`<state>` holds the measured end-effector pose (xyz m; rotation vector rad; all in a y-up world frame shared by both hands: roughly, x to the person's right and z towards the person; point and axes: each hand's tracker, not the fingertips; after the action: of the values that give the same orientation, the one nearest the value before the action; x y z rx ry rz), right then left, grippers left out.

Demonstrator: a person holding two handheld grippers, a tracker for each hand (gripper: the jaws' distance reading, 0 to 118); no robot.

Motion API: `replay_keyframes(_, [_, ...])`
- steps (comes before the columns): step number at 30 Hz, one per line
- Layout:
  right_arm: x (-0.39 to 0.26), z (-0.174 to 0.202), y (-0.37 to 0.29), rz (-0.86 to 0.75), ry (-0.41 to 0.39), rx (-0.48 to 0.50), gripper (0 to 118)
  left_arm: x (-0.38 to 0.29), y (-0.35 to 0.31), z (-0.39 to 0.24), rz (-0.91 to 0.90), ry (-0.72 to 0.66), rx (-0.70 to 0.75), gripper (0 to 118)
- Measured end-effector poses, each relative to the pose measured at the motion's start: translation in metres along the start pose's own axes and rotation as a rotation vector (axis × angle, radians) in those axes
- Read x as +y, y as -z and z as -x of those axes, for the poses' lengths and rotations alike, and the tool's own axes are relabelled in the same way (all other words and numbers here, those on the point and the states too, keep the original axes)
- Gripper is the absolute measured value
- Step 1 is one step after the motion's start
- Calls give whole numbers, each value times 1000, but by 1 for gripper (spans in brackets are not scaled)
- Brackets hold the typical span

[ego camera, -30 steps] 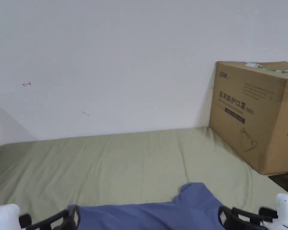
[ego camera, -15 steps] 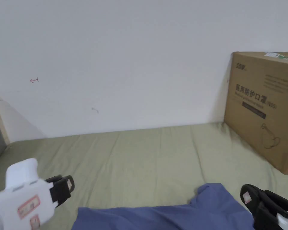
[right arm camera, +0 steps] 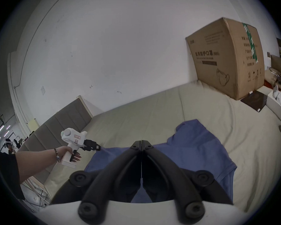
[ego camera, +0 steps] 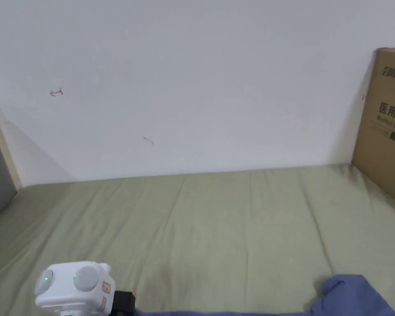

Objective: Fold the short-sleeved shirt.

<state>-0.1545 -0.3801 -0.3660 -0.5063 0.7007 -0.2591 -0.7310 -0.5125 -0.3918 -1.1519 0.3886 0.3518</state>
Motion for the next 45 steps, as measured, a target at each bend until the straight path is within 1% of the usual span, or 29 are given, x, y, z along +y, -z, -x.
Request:
replay_keyframes(1, [-1,-3,2,13,3,-4,0,-5,11,-1,10,0,3,102])
replay_keyframes(4, [-7,-13,8,46,5,-9,0,-12,32,-3,-26,1,-10,116])
replay_keyframes(6, [-12,-17,11,63,-13,-36,0,-19,32,-13,-40,5,27,116])
replay_keyframes(7, [-14,-20,13,70,-16,-46,0,-20,29,-19,-52,21,60,110])
replay_keyframes(8, [-15,-23,14,74,-15,-51,0,-21,25,-24,-71,54,70,99])
replay_keyframes(9, [-14,-25,17,79,-15,-54,0,-27,12,-30,-109,97,69,82])
replay_keyframes(11, [-6,-35,27,99,-6,-43,0,-39,-3,-45,-177,215,68,14])
replay_keyframes(12, [1,-47,35,118,14,-35,0,-45,-9,-52,-182,272,44,3])
replay_keyframes(14, [20,-71,59,168,85,-30,0,-54,-18,-57,-135,357,80,3])
replay_keyframes(16, [42,-101,91,215,124,-41,0,-57,-28,-59,-119,354,31,2])
replay_keyframes(18, [64,-126,133,281,91,-145,0,-55,-42,-53,-166,333,43,2])
replay_keyframes(19, [75,-138,159,363,61,-208,5,-52,-49,-49,-189,291,36,2])
replay_keyframes(20, [80,-147,179,414,34,-266,36,-50,-55,-45,-196,259,13,3])
replay_keyframes(21, [81,-158,203,510,11,-306,85,-45,-59,-39,-201,227,-22,2])
replay_keyframes(22, [80,-171,220,530,21,-321,117,-43,-64,-34,-206,201,-60,2])
replay_keyframes(25, [79,-204,257,600,46,-388,116,-42,-75,-29,-201,153,-70,3])
replay_keyframes(28, [65,-230,278,673,32,-488,116,-45,-77,-28,-190,132,-79,3])
replay_keyframes(30, [47,-242,284,753,40,-511,110,-46,-71,-28,-165,134,-74,2])
replay_keyframes(32, [43,-225,275,681,-77,-498,110,-49,-67,-31,-150,155,-60,2])
replay_keyframes(33, [43,-217,271,663,-99,-491,106,-50,-65,-31,-145,160,-55,2])
replay_keyframes(34, [38,-210,268,689,-72,-450,99,-51,-64,-32,-142,161,-53,2])
replay_keyframes(35, [35,-203,264,699,-86,-450,91,-53,-64,-33,-142,157,-51,2])
replay_keyframes(36, [35,-195,258,690,-133,-446,78,-55,-65,-34,-147,152,-47,2])
replay_keyframes(38, [36,-187,249,703,-147,-388,23,-57,-67,-33,-149,132,-45,2])
replay_keyframes(39, [39,-184,242,707,-143,-365,2,-60,-69,-33,-138,115,-50,2])
replay_keyframes(40, [42,-183,236,719,-111,-322,2,-63,-73,-34,-143,109,-44,2])
replay_keyframes(41, [47,-177,224,690,-106,-326,2,-66,-79,-30,-146,103,-50,2])
replay_keyframes(43, [65,-169,202,600,-74,-247,2,-72,-96,-30,-152,97,-47,2])
replay_keyframes(45, [86,-156,176,512,-86,-253,2,-77,-118,-26,-171,91,-58,2])
